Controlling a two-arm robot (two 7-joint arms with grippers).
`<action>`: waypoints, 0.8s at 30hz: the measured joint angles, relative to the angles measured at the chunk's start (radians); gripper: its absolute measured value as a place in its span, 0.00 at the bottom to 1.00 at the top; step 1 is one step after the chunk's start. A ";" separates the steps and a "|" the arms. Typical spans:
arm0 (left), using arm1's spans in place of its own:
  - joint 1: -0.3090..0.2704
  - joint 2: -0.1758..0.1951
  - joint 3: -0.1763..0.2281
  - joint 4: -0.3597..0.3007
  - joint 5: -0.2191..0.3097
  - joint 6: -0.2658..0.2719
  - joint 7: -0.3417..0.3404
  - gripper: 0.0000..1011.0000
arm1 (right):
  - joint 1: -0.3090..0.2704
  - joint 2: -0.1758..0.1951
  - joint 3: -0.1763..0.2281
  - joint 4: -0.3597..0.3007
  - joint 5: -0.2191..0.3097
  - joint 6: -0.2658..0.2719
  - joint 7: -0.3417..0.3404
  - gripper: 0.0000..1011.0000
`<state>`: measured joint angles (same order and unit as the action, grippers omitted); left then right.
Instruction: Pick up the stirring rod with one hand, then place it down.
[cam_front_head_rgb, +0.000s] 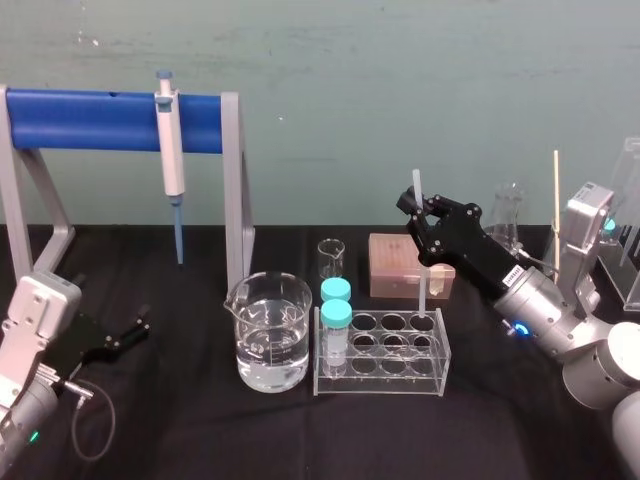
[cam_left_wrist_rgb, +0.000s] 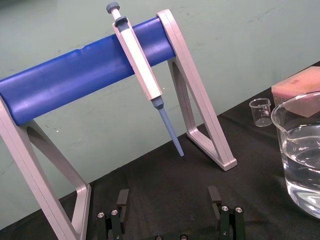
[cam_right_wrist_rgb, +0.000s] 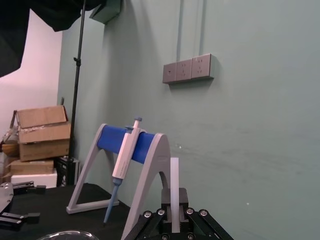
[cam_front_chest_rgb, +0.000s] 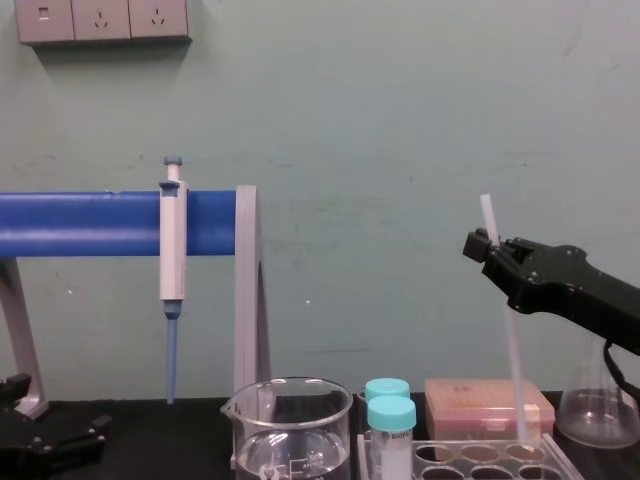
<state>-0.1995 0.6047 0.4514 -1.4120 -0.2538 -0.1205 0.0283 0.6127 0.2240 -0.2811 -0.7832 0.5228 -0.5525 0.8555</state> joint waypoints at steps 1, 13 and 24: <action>0.000 0.000 0.000 0.000 0.000 0.000 0.000 0.99 | 0.003 -0.001 0.000 0.006 0.002 0.000 0.003 0.08; 0.000 0.000 0.000 0.000 0.000 0.000 0.000 0.99 | 0.058 -0.025 -0.005 0.116 0.019 -0.007 0.057 0.08; 0.000 0.000 0.000 0.000 0.000 0.000 0.000 0.99 | 0.111 -0.050 0.004 0.237 0.032 0.002 0.108 0.08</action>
<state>-0.1995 0.6047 0.4514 -1.4120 -0.2538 -0.1205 0.0283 0.7239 0.1737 -0.2767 -0.5463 0.5549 -0.5509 0.9632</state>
